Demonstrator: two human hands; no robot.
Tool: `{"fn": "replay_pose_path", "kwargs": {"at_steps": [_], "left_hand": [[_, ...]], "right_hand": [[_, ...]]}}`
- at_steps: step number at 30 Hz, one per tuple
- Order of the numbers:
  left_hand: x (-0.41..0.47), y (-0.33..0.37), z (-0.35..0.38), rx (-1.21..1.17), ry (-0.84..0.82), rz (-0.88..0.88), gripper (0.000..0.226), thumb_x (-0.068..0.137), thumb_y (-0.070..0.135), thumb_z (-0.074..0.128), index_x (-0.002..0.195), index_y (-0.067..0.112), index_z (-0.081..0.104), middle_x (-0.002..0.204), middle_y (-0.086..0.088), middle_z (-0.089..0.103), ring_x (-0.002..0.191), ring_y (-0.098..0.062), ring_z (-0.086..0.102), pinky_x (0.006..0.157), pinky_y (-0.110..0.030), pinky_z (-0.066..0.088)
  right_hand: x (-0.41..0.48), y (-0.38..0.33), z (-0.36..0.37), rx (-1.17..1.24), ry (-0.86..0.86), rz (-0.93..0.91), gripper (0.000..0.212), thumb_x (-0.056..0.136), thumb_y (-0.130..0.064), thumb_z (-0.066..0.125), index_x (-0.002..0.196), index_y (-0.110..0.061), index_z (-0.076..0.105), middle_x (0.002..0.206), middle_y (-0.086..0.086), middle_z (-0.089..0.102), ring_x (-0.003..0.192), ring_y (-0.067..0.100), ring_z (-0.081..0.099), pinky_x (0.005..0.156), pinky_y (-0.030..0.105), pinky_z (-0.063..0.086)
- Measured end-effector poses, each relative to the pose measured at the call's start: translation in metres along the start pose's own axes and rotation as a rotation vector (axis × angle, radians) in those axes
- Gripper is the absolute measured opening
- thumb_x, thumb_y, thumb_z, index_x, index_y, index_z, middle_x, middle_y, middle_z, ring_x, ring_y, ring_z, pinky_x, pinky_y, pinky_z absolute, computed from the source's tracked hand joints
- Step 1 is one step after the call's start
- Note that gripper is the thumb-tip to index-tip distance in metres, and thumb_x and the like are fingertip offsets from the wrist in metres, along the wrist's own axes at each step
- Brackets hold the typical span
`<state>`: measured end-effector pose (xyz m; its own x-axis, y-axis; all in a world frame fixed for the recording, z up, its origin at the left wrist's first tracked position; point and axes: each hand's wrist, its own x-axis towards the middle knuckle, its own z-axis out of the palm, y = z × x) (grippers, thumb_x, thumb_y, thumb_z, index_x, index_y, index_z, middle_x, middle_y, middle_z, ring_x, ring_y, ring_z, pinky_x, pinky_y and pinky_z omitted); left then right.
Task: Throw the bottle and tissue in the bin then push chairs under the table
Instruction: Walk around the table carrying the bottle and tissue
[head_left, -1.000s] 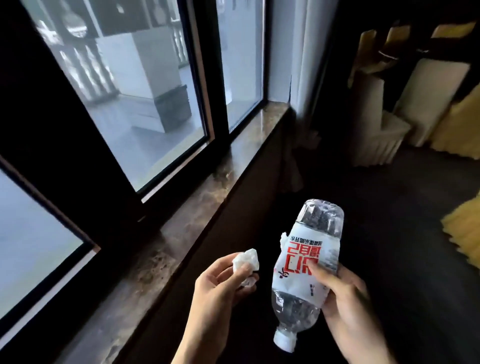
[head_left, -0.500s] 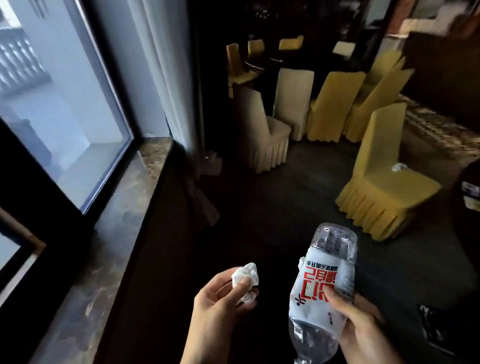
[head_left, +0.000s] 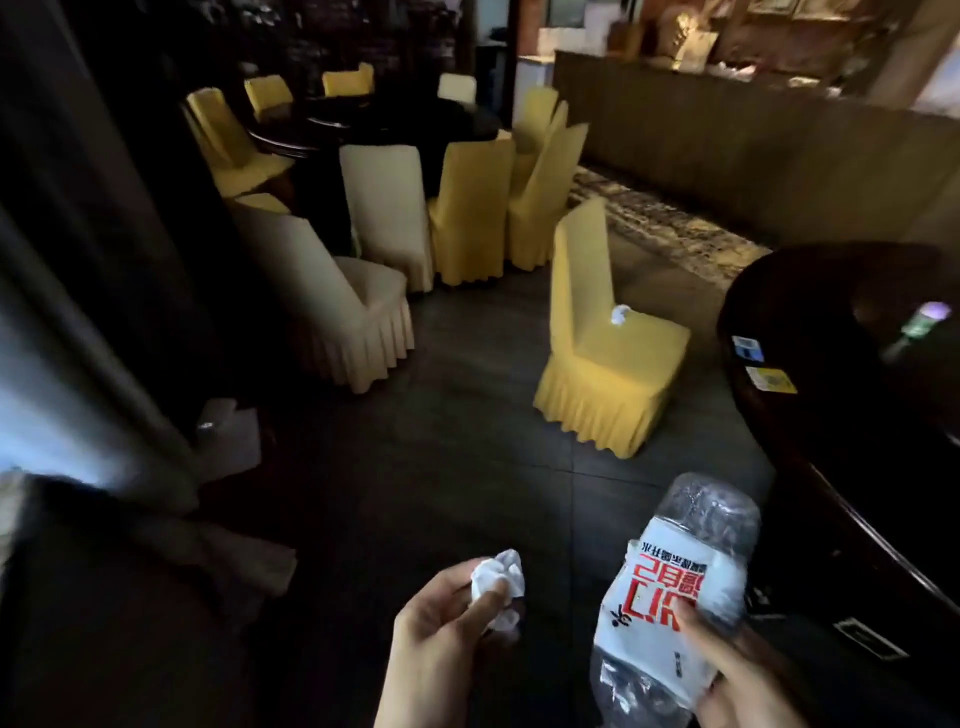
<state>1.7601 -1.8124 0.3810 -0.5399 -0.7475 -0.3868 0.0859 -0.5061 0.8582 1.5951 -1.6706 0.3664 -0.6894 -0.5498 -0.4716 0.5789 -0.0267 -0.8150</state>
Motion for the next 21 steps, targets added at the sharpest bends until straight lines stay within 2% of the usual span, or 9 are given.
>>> {"fn": "replay_pose_path", "kwargs": {"at_steps": [2,4,7,12,14,15,18,20,21], "left_hand": [[0.04,0.003,0.018,-0.007,-0.035,-0.029,0.014,0.087,0.001,0.071,0.092,0.009,0.081,0.103,-0.011,0.079,0.085,-0.021,0.073,0.072,-0.03,0.057],[0.078,0.007,0.036,-0.002,-0.056,-0.044,0.013,0.087,0.001,0.071,0.091,0.009,0.081,0.103,-0.013,0.079,0.086,-0.024,0.071,0.07,-0.027,0.059],[0.137,0.013,0.069,0.029,-0.086,-0.041,0.013,0.086,0.005,0.072,0.094,0.011,0.081,0.1,-0.013,0.079,0.084,-0.023,0.068,0.071,-0.026,0.059],[0.233,0.031,0.139,0.099,-0.114,-0.069,0.016,0.089,0.008,0.07,0.103,0.007,0.078,0.108,-0.006,0.078,0.088,-0.017,0.066,0.083,-0.029,0.059],[0.259,0.044,0.163,0.099,-0.122,-0.055,0.02,0.084,0.01,0.073,0.104,0.005,0.077,0.109,-0.005,0.078,0.086,-0.014,0.067,0.088,-0.032,0.057],[0.276,0.05,0.177,0.1,-0.131,-0.044,0.025,0.08,0.014,0.075,0.103,0.005,0.077,0.107,-0.004,0.078,0.085,-0.012,0.067,0.087,-0.031,0.058],[0.322,0.065,0.209,0.107,-0.143,-0.033,0.033,0.073,0.02,0.077,0.102,0.005,0.078,0.107,-0.005,0.078,0.084,-0.008,0.07,0.08,-0.025,0.058],[0.352,0.072,0.224,0.108,-0.156,-0.054,0.024,0.079,0.014,0.074,0.101,0.008,0.08,0.109,-0.006,0.078,0.084,-0.01,0.071,0.077,-0.024,0.059],[0.369,0.074,0.232,0.108,-0.164,-0.07,0.02,0.082,0.011,0.073,0.101,0.009,0.08,0.109,-0.007,0.078,0.085,-0.012,0.071,0.077,-0.024,0.059]], "right_hand": [[0.027,-0.016,-0.001,0.013,0.042,-0.004,0.03,0.09,0.004,0.059,0.119,0.011,0.063,0.083,0.024,0.078,0.073,0.031,0.076,0.072,0.036,0.06],[0.056,-0.034,0.003,-0.007,0.093,-0.021,0.018,0.096,0.007,0.053,0.112,0.012,0.061,0.066,0.015,0.076,0.054,0.022,0.073,0.048,0.025,0.056],[0.115,-0.051,0.006,0.008,0.098,-0.009,0.034,0.086,0.001,0.064,0.119,0.011,0.063,0.076,0.017,0.077,0.062,0.03,0.074,0.054,0.034,0.056],[0.229,-0.096,-0.001,0.06,0.09,-0.038,0.044,0.061,-0.016,0.08,0.1,0.001,0.071,0.084,0.021,0.079,0.062,0.026,0.077,0.048,0.03,0.059],[0.257,-0.123,0.009,0.092,0.008,-0.056,0.072,0.036,-0.029,0.101,0.095,0.001,0.072,0.076,0.017,0.078,0.059,0.025,0.076,0.047,0.031,0.058],[0.273,-0.138,0.012,0.101,-0.018,-0.061,0.075,0.029,-0.032,0.104,0.09,-0.001,0.074,0.075,0.015,0.078,0.061,0.025,0.076,0.05,0.033,0.059],[0.311,-0.169,0.013,0.116,0.007,-0.077,0.035,0.062,-0.023,0.087,0.091,-0.007,0.075,0.086,0.014,0.079,0.083,0.032,0.076,0.075,0.044,0.057],[0.336,-0.181,0.013,0.084,0.001,-0.061,0.048,0.059,-0.032,0.09,0.097,-0.007,0.074,0.095,0.017,0.08,0.088,0.034,0.076,0.081,0.046,0.056],[0.35,-0.189,0.012,0.082,0.01,-0.071,0.057,0.055,-0.034,0.092,0.1,-0.004,0.074,0.097,0.02,0.079,0.084,0.033,0.077,0.078,0.046,0.057]]}}
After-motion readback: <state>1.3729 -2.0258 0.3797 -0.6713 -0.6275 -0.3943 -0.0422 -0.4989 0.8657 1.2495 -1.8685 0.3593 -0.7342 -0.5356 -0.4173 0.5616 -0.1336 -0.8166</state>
